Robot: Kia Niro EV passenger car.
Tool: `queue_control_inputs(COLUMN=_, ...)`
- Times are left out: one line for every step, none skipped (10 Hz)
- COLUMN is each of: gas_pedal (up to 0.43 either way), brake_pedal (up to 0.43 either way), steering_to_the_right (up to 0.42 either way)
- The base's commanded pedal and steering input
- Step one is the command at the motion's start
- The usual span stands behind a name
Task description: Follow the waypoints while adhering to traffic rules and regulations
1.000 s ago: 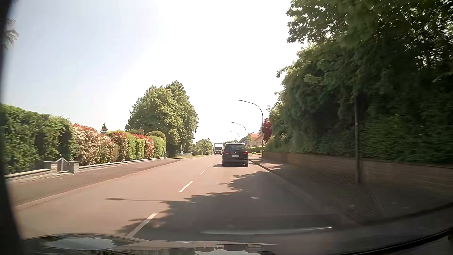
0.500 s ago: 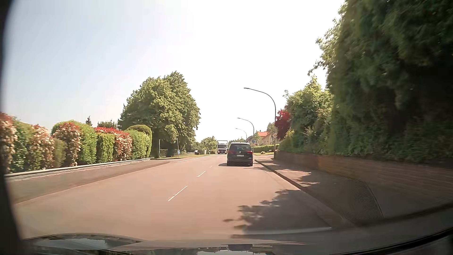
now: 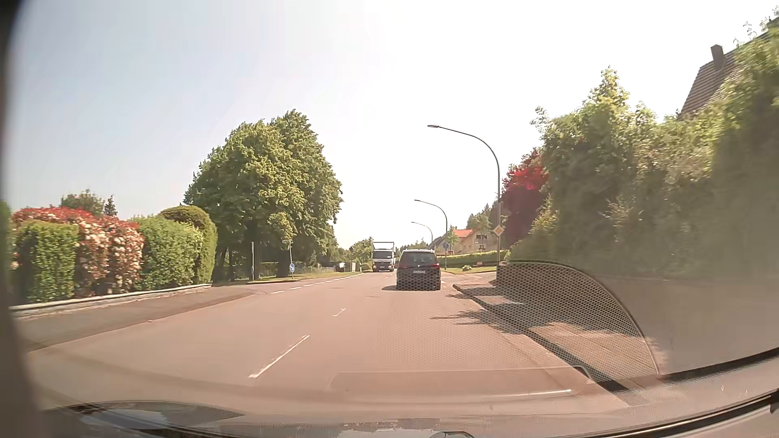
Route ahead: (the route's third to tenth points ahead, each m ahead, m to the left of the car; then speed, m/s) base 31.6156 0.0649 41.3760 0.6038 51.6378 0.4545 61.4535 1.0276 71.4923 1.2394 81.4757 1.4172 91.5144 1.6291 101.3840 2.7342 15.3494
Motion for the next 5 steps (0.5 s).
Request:
queue_control_inputs(gas_pedal=0.24, brake_pedal=0.0, steering_to_the_right=-0.005)
queue_control_inputs(gas_pedal=0.24, brake_pedal=0.0, steering_to_the_right=-0.005)
queue_control_inputs(gas_pedal=0.24, brake_pedal=0.0, steering_to_the_right=-0.005)
queue_control_inputs(gas_pedal=0.24, brake_pedal=0.0, steering_to_the_right=-0.005)
queue_control_inputs(gas_pedal=0.24, brake_pedal=0.0, steering_to_the_right=-0.004)
